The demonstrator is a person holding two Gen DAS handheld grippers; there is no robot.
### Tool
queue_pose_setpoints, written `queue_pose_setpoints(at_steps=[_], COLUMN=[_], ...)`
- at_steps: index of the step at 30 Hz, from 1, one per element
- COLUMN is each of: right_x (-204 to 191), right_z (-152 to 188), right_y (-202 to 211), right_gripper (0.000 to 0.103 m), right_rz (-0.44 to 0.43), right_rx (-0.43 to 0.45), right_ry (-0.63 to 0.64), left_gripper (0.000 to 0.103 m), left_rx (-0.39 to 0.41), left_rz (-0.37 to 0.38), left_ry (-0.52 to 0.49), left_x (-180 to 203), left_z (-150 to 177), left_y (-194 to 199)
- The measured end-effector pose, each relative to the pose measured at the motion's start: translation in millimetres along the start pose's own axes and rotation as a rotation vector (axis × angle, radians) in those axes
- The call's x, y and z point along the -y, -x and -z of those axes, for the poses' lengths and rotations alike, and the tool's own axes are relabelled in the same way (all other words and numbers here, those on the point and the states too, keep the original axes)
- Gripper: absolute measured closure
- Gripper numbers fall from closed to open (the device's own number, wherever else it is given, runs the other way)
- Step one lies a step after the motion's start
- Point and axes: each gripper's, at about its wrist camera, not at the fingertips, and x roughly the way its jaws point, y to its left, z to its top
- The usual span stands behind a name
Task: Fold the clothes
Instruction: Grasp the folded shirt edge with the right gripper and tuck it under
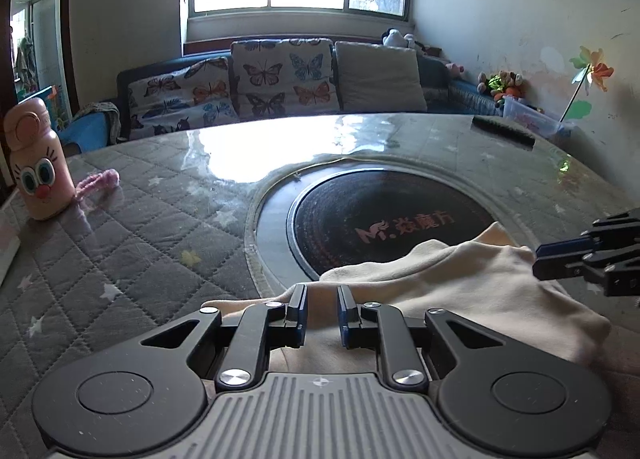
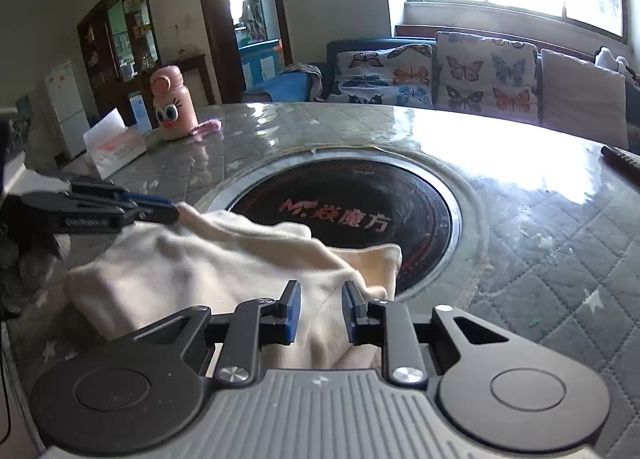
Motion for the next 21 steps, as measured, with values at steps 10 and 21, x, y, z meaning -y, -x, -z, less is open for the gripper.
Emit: queue_pose_setpoints(at_steps=[10,21], right_x=[10,27], right_z=[11,11], right_y=[3,-9], right_gripper=[0.072,0.072], right_rz=[0.035,0.048], right_rx=[-0.002,-0.007], right_ry=[-0.067,-0.184], left_gripper=[0.085,0.073], left_rx=[0.035,-0.001], left_rz=[-0.054,-0.122], left_ry=[0.049,0.201], left_x=[-4,-27], left_z=[16,31], left_y=[38,43])
